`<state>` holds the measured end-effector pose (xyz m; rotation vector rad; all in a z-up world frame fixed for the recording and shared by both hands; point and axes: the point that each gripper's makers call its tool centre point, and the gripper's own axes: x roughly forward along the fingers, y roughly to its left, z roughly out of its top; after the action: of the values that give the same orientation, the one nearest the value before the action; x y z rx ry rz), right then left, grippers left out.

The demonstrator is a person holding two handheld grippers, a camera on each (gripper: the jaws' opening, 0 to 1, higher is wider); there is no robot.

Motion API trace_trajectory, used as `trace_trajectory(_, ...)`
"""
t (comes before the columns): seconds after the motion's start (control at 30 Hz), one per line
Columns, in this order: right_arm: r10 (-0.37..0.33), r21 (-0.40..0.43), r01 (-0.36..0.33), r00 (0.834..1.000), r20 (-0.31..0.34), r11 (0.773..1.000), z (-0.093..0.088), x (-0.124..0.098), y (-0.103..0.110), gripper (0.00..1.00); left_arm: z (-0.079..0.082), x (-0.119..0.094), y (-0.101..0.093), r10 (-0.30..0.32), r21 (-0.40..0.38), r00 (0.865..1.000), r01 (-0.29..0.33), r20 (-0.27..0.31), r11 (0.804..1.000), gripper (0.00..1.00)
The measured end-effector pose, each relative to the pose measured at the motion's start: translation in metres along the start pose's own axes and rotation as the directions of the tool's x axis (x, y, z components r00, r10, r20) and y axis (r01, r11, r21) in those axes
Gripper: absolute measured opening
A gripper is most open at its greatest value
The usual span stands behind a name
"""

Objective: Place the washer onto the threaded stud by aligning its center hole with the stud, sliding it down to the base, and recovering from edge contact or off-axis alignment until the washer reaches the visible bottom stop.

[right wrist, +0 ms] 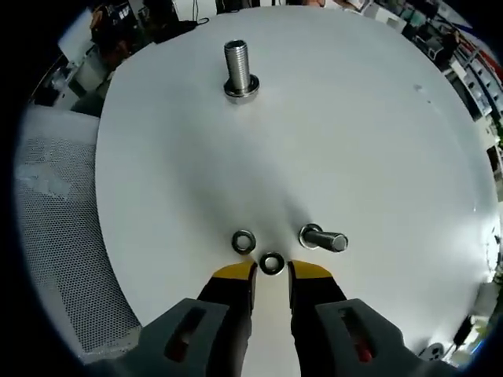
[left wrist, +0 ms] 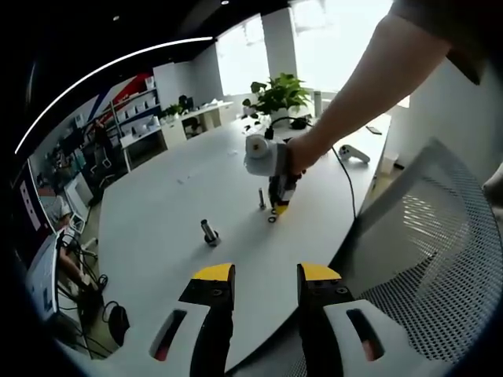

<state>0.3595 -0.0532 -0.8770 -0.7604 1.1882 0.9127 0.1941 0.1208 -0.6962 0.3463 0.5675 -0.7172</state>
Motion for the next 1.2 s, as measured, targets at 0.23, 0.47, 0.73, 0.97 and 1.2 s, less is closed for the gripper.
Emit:
trace_trajectory(0.23,-0.002,-0.038,0.002,1.0,-0.004,0.999,-0.0018,-0.0006,0.0021,0.18,-0.0004,0.0003,-0.0007,-0.002,0.002,1.0,0.002,-0.001,1.0,0.3)
trace_trajectory(0.47,-0.01,-0.066,0.005,0.998,-0.067,0.998,0.0015,0.0006,0.0028,0.16,-0.0005,0.0006,-0.0009,-0.005,-0.001,1.0,0.005,-0.003,1.0,0.3)
trace_trajectory(0.73,-0.011,-0.06,0.004,0.994,-0.113,0.998,0.0016,0.0,0.0008,0.15,-0.0001,0.0002,0.0004,0.0,-0.005,1.0,0.0,-0.001,1.0,0.3)
trace_trajectory(0.97,-0.041,-0.028,0.039,0.994,-0.102,0.999,0.0006,-0.0009,0.0015,0.14,0.0001,0.0,0.001,0.003,-0.007,1.0,-0.003,0.0,1.0,0.3)
trace_trajectory(1.2,-0.041,0.0,0.041,0.996,-0.079,0.999,0.0004,-0.0003,0.0008,0.14,0.0009,-0.0002,0.0009,0.002,-0.011,1.0,-0.002,0.004,1.0,0.3)
